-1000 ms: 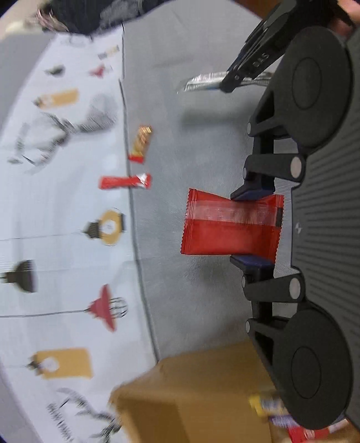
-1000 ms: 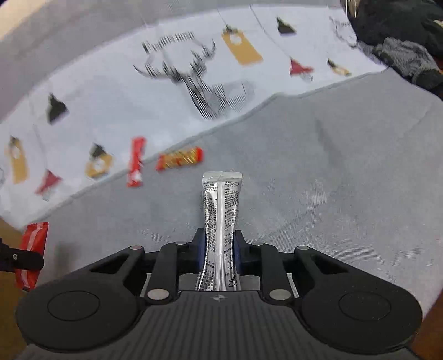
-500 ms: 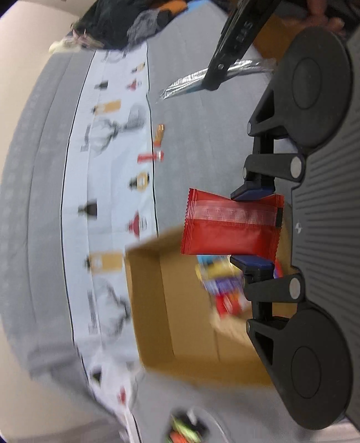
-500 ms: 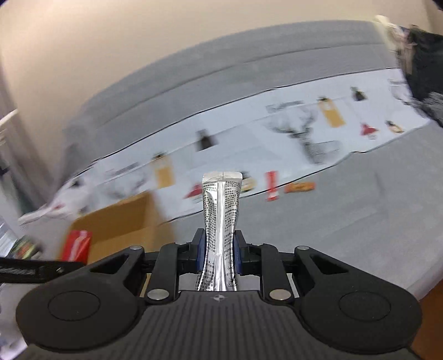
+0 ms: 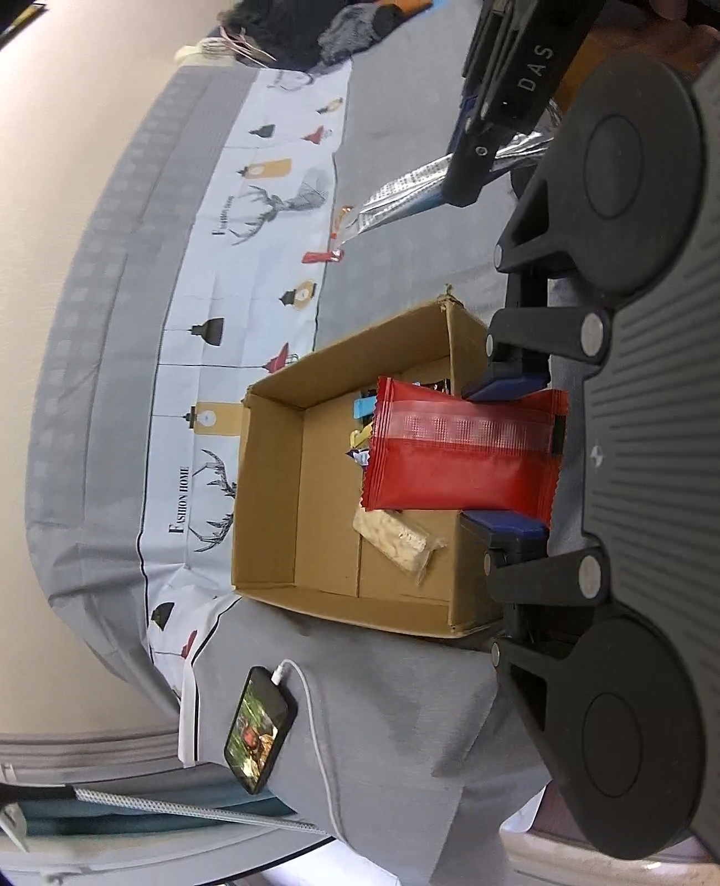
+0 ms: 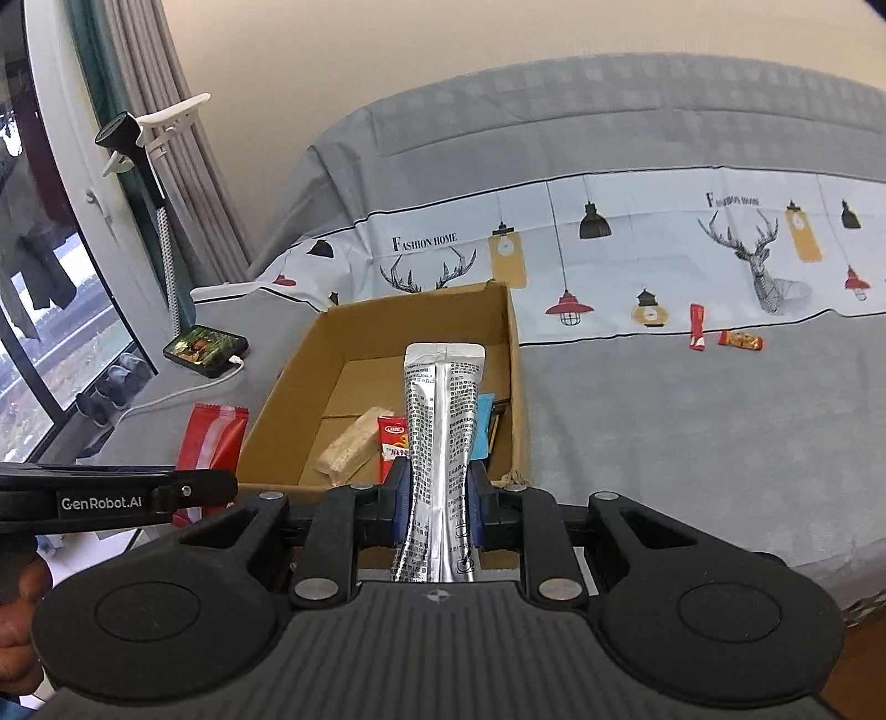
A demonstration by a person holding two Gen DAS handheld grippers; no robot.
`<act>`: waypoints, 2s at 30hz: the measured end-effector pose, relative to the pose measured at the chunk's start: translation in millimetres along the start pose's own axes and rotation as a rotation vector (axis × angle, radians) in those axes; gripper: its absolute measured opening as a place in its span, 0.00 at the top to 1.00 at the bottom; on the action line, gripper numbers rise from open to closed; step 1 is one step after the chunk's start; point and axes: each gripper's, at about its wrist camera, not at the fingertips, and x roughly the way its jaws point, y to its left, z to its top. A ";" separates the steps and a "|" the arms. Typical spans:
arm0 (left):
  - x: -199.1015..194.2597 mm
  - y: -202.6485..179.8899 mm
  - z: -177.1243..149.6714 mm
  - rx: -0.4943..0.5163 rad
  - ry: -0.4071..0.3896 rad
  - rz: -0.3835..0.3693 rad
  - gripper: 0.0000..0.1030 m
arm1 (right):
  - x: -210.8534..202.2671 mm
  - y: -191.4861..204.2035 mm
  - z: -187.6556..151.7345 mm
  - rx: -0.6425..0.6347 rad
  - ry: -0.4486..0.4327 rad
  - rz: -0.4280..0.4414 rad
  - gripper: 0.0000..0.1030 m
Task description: Organize snacks
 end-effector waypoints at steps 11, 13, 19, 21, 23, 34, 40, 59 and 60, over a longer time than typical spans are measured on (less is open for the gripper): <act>-11.2 7.7 -8.2 -0.027 -0.020 -0.030 0.56 | -10.7 9.5 -5.6 -0.027 -0.016 -0.028 0.79; -11.3 8.9 -8.2 -0.030 -0.021 -0.029 0.56 | -10.1 10.8 -5.3 -0.032 -0.015 -0.027 0.79; -8.5 8.4 -8.7 -0.030 -0.015 -0.029 0.56 | -9.0 7.8 -6.0 -0.028 -0.006 -0.028 0.79; -6.5 8.1 -8.7 -0.028 -0.010 -0.031 0.56 | -7.8 7.1 -6.1 -0.027 -0.002 -0.030 0.79; -3.9 8.2 -8.8 -0.029 -0.002 -0.032 0.56 | -6.5 8.1 -6.4 -0.026 0.002 -0.032 0.79; 4.7 12.0 -9.1 -0.033 0.011 -0.034 0.56 | 1.9 12.2 -6.6 -0.026 0.021 -0.040 0.79; 7.3 11.2 -9.3 -0.036 0.017 -0.037 0.56 | 5.1 13.0 -6.0 -0.028 0.030 -0.043 0.79; 20.3 21.2 -3.5 -0.059 0.034 -0.033 0.56 | 17.3 17.0 -2.5 -0.054 0.049 -0.063 0.79; 21.1 22.3 -2.8 -0.061 0.034 -0.032 0.56 | 18.2 17.5 -2.4 -0.057 0.051 -0.063 0.79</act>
